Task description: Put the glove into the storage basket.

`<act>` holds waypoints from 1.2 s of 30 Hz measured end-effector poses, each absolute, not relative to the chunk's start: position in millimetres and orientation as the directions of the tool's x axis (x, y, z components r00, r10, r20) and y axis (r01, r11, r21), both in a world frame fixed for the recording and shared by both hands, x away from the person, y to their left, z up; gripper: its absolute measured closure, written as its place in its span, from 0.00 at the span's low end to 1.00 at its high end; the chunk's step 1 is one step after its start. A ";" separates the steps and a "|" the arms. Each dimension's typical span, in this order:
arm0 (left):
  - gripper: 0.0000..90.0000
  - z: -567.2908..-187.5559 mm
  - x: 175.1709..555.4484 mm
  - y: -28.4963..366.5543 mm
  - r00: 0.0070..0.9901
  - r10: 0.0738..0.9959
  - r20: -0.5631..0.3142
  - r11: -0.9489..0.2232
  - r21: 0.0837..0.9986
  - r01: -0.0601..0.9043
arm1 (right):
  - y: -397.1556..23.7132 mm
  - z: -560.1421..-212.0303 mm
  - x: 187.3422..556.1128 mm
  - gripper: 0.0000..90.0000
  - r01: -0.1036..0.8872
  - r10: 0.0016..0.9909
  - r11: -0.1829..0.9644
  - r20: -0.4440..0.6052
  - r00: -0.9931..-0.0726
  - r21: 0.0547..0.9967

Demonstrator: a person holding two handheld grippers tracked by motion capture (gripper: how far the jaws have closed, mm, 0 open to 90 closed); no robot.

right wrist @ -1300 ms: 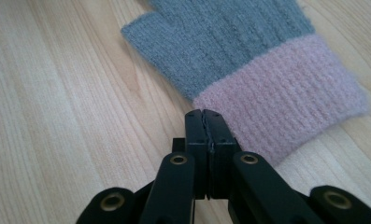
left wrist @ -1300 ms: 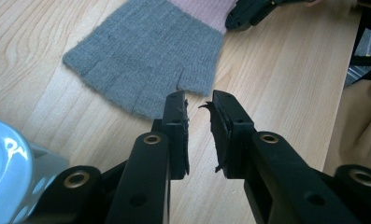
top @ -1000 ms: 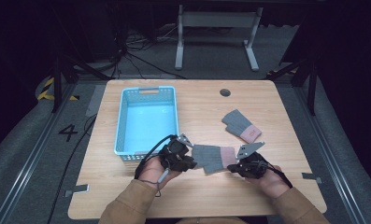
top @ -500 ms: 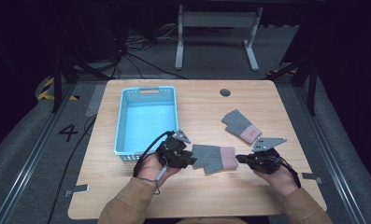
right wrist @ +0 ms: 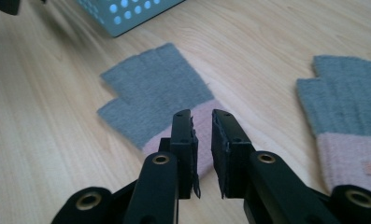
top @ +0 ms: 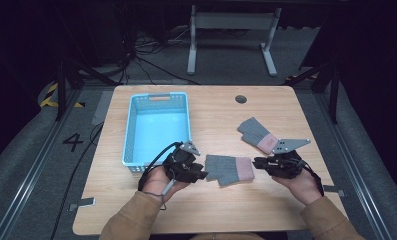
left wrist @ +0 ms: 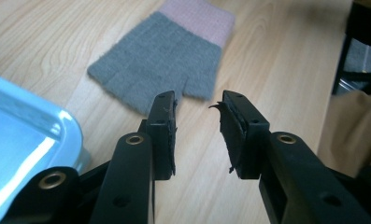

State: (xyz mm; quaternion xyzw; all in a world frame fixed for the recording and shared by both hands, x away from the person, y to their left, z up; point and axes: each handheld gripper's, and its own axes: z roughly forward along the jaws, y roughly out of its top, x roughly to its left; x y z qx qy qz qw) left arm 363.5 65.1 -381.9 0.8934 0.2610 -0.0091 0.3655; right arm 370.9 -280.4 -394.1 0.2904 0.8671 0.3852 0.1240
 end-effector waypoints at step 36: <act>0.72 -385.5 360.9 85.5 0.848 0.489 -0.206 -0.586 0.642 0.494 | -296.7 -410.9 510.1 0.62 0.683 0.810 0.468 0.038 -0.586 0.561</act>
